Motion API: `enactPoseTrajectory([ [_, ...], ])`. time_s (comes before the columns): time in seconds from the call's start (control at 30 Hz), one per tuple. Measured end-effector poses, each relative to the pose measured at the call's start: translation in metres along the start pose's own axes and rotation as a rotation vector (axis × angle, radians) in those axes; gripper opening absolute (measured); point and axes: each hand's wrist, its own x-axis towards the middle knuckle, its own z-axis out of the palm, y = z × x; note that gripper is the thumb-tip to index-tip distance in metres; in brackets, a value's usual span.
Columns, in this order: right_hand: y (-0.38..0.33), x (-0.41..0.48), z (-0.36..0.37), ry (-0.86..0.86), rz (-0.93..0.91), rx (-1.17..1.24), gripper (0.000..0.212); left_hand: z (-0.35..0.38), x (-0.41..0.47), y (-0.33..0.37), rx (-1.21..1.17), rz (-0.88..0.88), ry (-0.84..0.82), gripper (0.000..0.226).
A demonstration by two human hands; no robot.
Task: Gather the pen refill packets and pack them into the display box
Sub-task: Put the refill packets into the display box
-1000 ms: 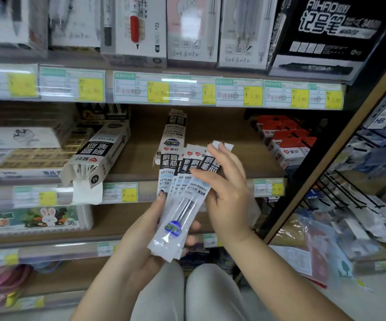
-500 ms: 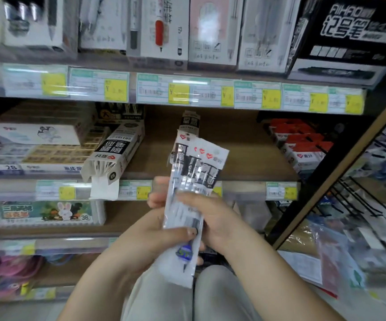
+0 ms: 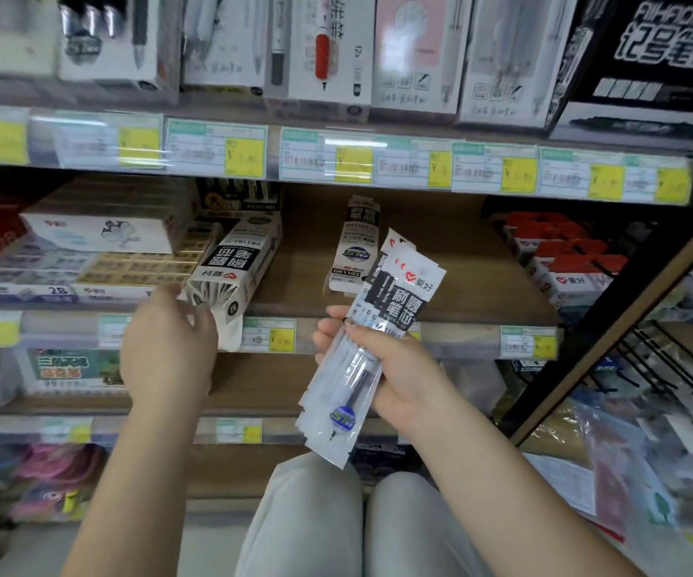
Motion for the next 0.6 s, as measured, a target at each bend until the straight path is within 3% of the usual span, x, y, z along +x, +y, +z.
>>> enactPoseTrajectory([
  [0.23, 0.000, -0.003, -0.002, 0.009, -0.033, -0.044, 0.018, 0.010, 0.006, 0.000, -0.010, 0.151, 0.079, 0.026],
  [0.33, 0.000, -0.006, -0.001, 0.017, -0.032, -0.044, 0.017, 0.020, 0.011, 0.004, 0.031, 0.195, -0.002, 0.033],
  [0.43, 0.002, -0.011, -0.001, 0.025, -0.024, -0.039, 0.018, 0.027, 0.014, 0.009, 0.037, 0.156, -0.042, 0.025],
  [0.6, -0.002, -0.017, -0.009, 0.081, -0.025, -0.042, 0.018, 0.017, 0.013, 0.018, -0.068, 0.088, 0.023, 0.036],
])
